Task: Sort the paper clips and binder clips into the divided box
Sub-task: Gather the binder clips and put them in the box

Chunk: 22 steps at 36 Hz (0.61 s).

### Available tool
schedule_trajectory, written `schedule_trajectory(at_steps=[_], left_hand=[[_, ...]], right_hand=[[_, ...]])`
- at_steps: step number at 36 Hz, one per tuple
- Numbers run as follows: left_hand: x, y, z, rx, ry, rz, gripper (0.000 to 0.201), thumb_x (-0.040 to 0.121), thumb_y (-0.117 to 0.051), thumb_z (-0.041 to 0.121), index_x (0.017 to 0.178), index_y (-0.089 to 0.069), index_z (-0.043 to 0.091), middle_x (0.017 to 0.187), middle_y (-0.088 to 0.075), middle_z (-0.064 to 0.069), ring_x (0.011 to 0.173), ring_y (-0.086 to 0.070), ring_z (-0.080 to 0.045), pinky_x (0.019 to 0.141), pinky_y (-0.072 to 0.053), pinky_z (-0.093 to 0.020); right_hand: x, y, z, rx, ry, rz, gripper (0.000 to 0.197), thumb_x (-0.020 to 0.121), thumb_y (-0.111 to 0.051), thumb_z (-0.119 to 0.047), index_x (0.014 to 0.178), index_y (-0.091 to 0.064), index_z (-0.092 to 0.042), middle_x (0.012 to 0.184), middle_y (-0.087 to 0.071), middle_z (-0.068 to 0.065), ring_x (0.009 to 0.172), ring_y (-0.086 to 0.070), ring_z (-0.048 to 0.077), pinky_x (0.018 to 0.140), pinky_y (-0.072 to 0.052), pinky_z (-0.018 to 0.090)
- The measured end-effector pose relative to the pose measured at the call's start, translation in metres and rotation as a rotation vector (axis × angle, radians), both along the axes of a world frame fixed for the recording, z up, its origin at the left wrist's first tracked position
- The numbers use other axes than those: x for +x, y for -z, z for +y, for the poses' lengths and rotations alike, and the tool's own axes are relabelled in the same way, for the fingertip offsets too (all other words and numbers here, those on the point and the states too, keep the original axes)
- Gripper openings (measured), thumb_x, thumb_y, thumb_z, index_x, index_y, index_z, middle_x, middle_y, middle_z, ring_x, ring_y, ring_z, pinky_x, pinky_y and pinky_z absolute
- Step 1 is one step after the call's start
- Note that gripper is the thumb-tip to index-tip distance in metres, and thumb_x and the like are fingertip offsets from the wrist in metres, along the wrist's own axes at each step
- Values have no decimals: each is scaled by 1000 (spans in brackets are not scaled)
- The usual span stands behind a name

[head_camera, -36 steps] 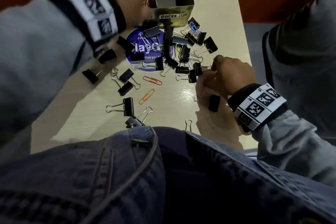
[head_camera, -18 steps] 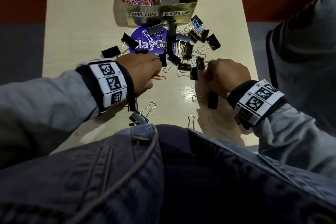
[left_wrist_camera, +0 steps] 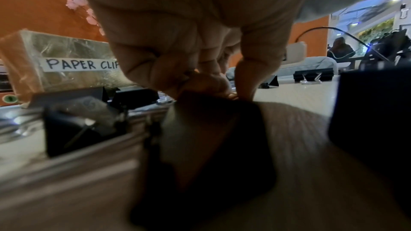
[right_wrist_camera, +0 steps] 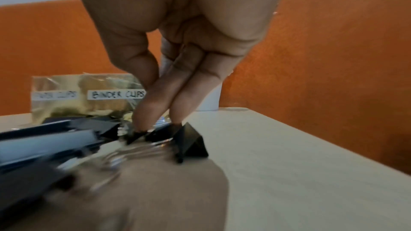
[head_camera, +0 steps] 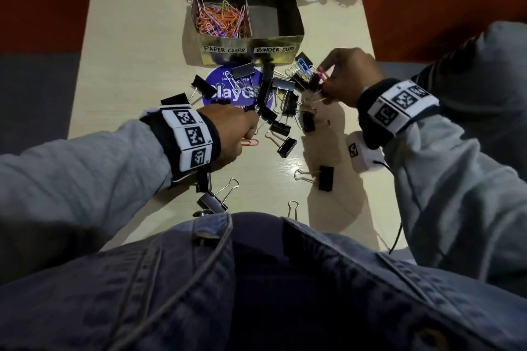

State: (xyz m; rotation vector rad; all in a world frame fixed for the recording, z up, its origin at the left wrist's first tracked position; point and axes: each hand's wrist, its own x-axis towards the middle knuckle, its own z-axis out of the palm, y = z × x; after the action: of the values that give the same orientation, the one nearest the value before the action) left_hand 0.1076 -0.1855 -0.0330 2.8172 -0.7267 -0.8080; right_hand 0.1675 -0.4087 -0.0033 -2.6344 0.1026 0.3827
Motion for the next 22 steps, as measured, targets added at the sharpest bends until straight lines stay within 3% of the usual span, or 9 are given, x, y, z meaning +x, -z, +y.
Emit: schedule_trajectory(at_steps=[4, 6, 8, 10, 12, 15, 20, 22], left_hand=[[-1, 2, -1, 0, -5, 7, 19, 83, -56, 12, 92, -46, 27, 94, -57, 3, 82, -51, -19, 70, -41, -29], [0, 3, -2, -3, 5, 6, 16, 85, -56, 12, 93, -51, 24, 96, -59, 2, 85, -52, -19, 72, -41, -29], [1, 3, -2, -11, 13, -10, 15, 85, -55, 10, 95, -56, 21, 98, -60, 1, 88, -53, -19, 72, -39, -28], [1, 4, -2, -28, 28, -29, 16, 85, -55, 7, 95, -57, 19, 100, -60, 0, 91, -55, -20, 71, -38, -27], [-1, 5, -1, -49, 67, -71, 16, 85, -56, 6, 95, -58, 19, 103, -56, 0, 94, -55, -21, 71, -38, -27], [-1, 6, -1, -82, 96, -124, 17, 86, -55, 4, 94, -59, 19, 108, -51, -1, 95, -54, -21, 69, -35, -27], [1, 3, -2, -82, 71, -88, 19, 85, -55, 4, 88, -51, 22, 94, -51, 3, 90, -53, -20, 70, -36, -27], [0, 3, -2, -83, 43, -71, 19, 84, -55, 4, 89, -50, 22, 92, -55, 3, 85, -51, -19, 69, -36, -28]], right_hand=[[44, 3, 8, -254, -81, -15, 20, 82, -64, -13, 101, -69, -18, 98, -71, 7, 88, -67, 25, 76, -53, 31], [58, 6, 14, -342, -123, 30, 19, 79, -66, -16, 98, -69, -14, 94, -72, 9, 83, -68, 27, 73, -54, 31], [71, 12, 20, -420, -142, 90, 15, 73, -68, -24, 80, -66, -11, 73, -70, 8, 65, -66, 26, 67, -55, 32], [84, 19, 25, -467, -134, 130, 28, 65, -66, -36, 63, -58, -9, 49, -62, 4, 50, -60, 21, 64, -54, 32], [90, 22, 26, -432, -136, 145, 35, 66, -68, -41, 56, -55, -11, 40, -57, 0, 50, -59, 22, 66, -54, 33], [82, 19, 31, -357, -154, 144, 35, 69, -73, -41, 57, -53, -16, 48, -60, -1, 59, -63, 23, 68, -56, 37], [79, 27, 31, -425, -179, 148, 32, 69, -72, -36, 65, -56, -9, 69, -70, 9, 44, -62, 17, 63, -55, 37], [71, 24, 30, -437, -169, 159, 32, 72, -73, -34, 66, -56, -8, 69, -69, 10, 56, -66, 22, 60, -53, 31]])
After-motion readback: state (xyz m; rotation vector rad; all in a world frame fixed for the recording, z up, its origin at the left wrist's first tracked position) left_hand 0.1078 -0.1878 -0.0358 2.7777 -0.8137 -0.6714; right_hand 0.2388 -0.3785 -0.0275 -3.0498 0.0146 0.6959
